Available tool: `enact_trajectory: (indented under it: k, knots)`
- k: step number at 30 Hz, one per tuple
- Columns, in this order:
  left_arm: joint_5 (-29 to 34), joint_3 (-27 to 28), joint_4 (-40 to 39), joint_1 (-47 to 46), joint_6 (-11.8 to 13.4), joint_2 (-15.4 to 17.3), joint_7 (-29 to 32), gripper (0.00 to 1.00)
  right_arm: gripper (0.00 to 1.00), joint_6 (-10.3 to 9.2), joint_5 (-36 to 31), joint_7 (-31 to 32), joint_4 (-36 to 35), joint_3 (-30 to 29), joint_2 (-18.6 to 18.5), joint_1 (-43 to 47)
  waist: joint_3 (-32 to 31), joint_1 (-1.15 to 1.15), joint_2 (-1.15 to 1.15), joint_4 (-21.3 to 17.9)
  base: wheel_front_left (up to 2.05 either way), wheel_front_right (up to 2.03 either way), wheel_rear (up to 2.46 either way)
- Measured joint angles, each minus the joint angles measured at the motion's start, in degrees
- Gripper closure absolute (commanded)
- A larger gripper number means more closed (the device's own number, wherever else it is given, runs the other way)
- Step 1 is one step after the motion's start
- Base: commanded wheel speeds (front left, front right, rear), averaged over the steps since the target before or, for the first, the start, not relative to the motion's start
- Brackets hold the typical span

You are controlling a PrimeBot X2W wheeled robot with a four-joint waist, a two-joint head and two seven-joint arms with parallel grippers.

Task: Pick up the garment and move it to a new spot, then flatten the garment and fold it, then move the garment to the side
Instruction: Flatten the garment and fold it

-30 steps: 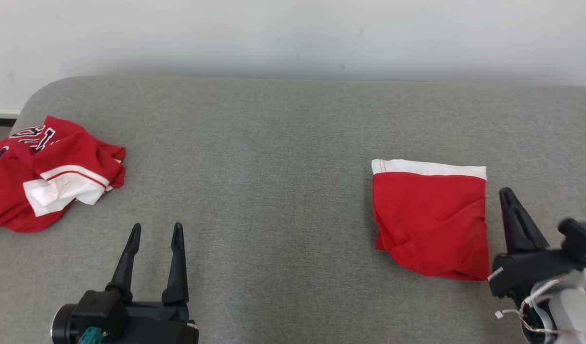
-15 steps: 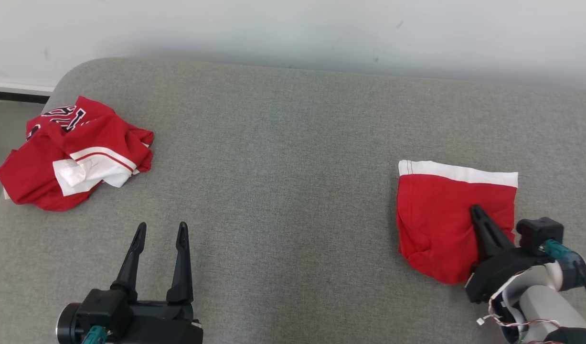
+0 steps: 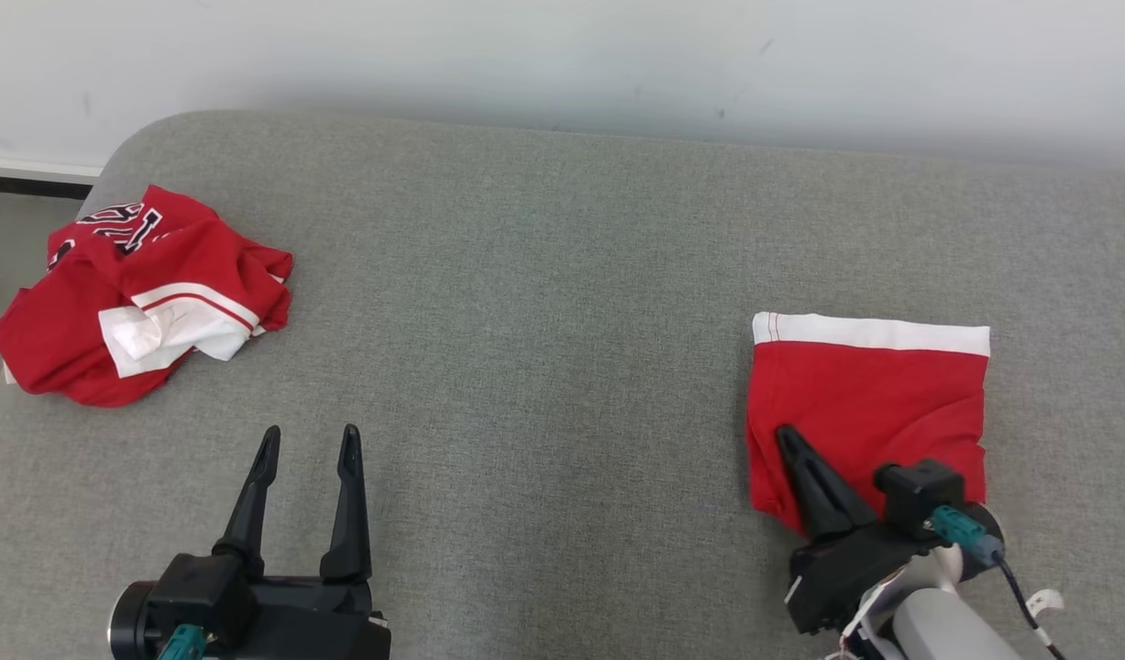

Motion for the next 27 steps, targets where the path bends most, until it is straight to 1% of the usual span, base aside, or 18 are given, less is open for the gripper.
enact_trajectory:
  k: [5,10,18,27]
  knots:
    - [-0.13,-0.41,-0.03,0.02,0.42,-0.01,0.00,0.00,1.00,0.00,0.02,0.00,-1.53,0.62,1.46,0.83,-0.18,0.00,0.00,-0.51,0.00,0.00,0.00]
    - [0.03,0.42,-0.05,0.17,0.41,0.01,-0.01,0.00,1.00,0.00,0.01,0.01,-5.86,-1.81,1.42,0.96,-0.63,0.00,0.00,-1.78,0.00,0.00,0.00]
    - [0.80,1.19,0.16,0.42,-0.18,0.00,-0.01,0.00,1.00,0.00,-0.91,-0.11,-14.30,-9.05,-0.73,4.45,-1.75,0.00,0.00,-5.01,0.00,0.00,0.00]
    - [2.59,2.37,1.20,0.83,-1.12,0.00,-0.01,0.00,1.00,0.00,-2.63,-0.11,-19.05,-16.79,-1.30,11.49,-3.62,0.00,0.00,-8.83,0.00,0.00,0.00]
